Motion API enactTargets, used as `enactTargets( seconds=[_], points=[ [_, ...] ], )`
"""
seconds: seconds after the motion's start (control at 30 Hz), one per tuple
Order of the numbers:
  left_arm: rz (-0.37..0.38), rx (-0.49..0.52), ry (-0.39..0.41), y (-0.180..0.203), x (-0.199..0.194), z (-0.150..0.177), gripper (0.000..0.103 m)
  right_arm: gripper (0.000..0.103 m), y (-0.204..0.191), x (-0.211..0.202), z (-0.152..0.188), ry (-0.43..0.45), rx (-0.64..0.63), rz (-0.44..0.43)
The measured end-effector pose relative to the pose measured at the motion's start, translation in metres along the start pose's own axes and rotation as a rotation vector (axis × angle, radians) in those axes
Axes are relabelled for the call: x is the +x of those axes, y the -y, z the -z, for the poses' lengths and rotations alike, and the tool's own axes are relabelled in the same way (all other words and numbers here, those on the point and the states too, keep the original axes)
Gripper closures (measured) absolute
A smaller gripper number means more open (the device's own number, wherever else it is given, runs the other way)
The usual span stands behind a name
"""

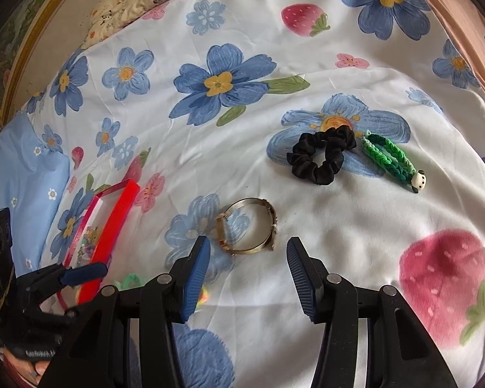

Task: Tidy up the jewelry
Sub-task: 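Grasp the pink heart hair clip with the left gripper while the right gripper grasps the gold watch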

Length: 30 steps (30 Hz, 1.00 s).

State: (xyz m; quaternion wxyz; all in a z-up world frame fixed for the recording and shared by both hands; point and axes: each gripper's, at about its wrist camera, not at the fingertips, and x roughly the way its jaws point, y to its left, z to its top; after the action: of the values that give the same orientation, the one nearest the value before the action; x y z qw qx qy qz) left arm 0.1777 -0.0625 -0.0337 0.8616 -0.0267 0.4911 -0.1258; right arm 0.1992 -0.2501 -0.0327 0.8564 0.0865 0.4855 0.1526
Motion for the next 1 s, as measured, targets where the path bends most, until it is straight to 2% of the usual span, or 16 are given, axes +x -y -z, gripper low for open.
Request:
enactTargets(
  seconds=[0.13,0.2,0.3,0.37,0.4,0.43,0.47,0.5,0.7,1.0],
  points=[
    [-0.015,0.023,-0.037,0.008,0.028,-0.008,0.039,0.056,0.006,0.018,-0.006,-0.029,0.007,0.016],
    [-0.026,0.035,-0.057,0.011,0.039,-0.008,0.040,0.064,0.008,0.027,-0.007,-0.045,0.004,0.025],
    [-0.041,0.049,-0.096,0.012,0.056,-0.008,0.052,0.068,0.010,0.039,-0.007,-0.065,0.012,0.031],
    [-0.051,0.055,-0.094,0.013,0.061,-0.007,0.053,0.072,0.011,0.044,-0.007,-0.073,0.015,0.032],
    [-0.056,0.059,-0.087,0.014,0.063,-0.007,0.057,0.075,0.010,0.047,-0.006,-0.076,0.013,0.036],
    [-0.063,0.059,-0.081,0.014,0.064,-0.008,0.068,0.076,0.009,0.048,-0.006,-0.076,0.009,0.040],
    [-0.062,0.058,-0.078,0.014,0.065,-0.009,0.076,0.082,0.008,0.050,-0.006,-0.076,0.004,0.046],
    [-0.055,0.053,-0.078,0.013,0.064,-0.009,0.084,0.092,0.008,0.051,-0.005,-0.074,-0.001,0.056],
    [-0.043,0.034,-0.036,0.007,0.052,-0.009,0.085,0.096,0.007,0.040,-0.005,-0.033,0.005,0.065],
    [-0.021,-0.038,0.052,-0.013,0.001,0.000,0.085,0.096,-0.009,0.015,-0.004,0.015,0.012,0.015]
  ],
)
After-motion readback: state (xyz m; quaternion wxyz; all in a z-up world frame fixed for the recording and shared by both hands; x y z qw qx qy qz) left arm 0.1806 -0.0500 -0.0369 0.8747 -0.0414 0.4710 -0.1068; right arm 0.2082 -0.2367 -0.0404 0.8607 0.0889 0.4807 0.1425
